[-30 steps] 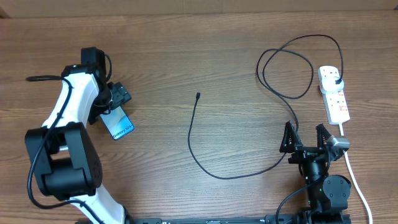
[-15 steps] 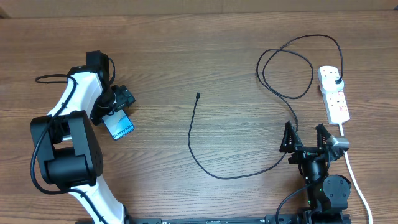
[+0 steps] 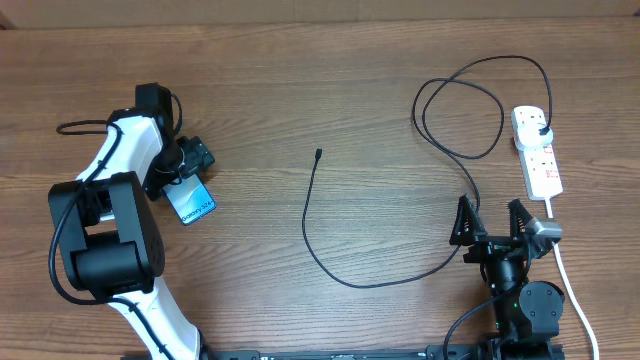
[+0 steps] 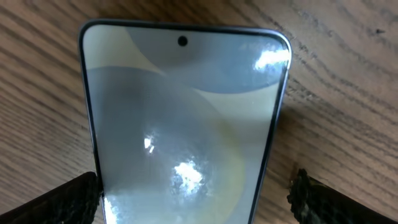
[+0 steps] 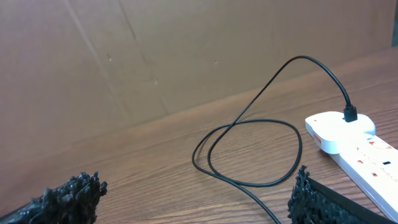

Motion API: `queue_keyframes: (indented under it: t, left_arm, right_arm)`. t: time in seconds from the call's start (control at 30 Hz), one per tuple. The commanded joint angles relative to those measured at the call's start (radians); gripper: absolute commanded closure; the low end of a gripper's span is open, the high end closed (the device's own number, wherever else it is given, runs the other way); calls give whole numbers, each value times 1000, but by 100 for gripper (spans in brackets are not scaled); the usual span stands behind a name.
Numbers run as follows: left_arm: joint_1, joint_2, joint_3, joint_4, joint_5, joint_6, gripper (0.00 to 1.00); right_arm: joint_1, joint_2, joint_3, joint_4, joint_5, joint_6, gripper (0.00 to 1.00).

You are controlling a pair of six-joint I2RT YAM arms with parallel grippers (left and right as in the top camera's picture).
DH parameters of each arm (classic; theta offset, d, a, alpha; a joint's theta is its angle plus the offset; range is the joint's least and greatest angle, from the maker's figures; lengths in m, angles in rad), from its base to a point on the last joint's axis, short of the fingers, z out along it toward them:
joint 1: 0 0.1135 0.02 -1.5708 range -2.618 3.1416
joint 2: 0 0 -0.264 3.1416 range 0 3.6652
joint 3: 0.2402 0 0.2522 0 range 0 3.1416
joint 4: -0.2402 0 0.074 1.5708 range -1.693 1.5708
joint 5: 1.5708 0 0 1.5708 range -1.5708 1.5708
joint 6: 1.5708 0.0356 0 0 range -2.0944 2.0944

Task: Plug charger to phone and switch on socket
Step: 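Move the left gripper over the blue phone and lower onto it, then grasp the phone with the left gripper and slide it rightward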

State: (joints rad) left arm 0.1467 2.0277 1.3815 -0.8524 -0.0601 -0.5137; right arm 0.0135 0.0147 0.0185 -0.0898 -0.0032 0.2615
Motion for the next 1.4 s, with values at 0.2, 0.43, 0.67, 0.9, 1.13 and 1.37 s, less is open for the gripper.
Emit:
queue_keyframes:
  t: [0.2,0.43,0.67,0.9,1.13,1.37]
  left_arm:
    - [14,14,-27,31,9,13,0]
    - [23,14,-47,29,35,13,0]
    - [23,14,-90,18,55,21,2]
    - [1,14,-104,16,87,87,5]
    - [-77,14,-104,32,87,144,4]
    - [-183,14,-104,66,87,153,1]
  right_arm:
    - [-2,-12,-11,6,-6,2,0]
    - [-2,-12,-11,6,-6,2,0]
    - [-2,-12,-11,6,-6,2,0]
    - [-2,-12,-11,6,-6,2,0]
    - [-2,-12,-11,6,-6,2,0]
    - [-2,-12,-11,6,-6,2,0]
